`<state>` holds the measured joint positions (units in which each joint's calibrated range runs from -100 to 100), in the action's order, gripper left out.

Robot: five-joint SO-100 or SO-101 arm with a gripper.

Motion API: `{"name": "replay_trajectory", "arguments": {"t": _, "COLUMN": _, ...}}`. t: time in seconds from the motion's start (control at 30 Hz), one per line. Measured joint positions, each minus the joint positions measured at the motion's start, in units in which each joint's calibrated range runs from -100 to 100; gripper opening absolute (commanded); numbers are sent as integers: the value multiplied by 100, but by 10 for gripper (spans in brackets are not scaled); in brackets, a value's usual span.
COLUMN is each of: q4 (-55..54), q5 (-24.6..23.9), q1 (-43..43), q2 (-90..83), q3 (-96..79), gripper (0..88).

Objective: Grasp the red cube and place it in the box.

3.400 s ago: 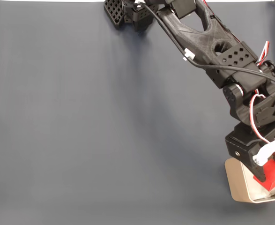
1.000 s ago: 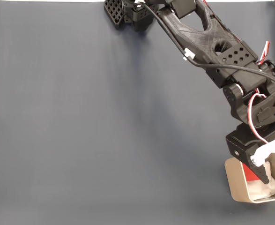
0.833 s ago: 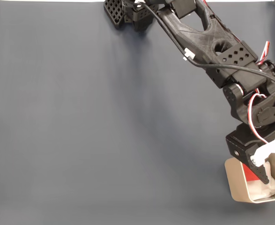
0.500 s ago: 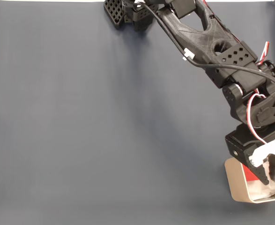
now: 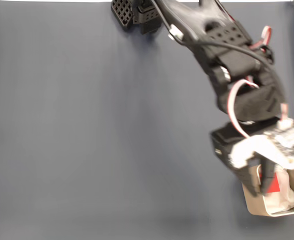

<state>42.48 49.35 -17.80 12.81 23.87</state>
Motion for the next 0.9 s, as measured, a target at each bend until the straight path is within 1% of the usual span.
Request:
{"name": "replay_trajectory", "arguments": {"t": 0.4, "q4": 0, "q5": -20, "q1": 786, "q2": -2180, "q3": -2423, "gripper": 0}}
{"name": "replay_trajectory", "arguments": {"t": 0.77, "q4": -64, "q5": -20, "q1": 1202, "q2": -4403, "q3": -5280, "gripper": 0}}
{"name": "replay_trajectory", "arguments": {"t": 0.9, "q4": -64, "q5": -20, "q1": 1328, "q2": -5020, "q3": -6076, "gripper": 0}}
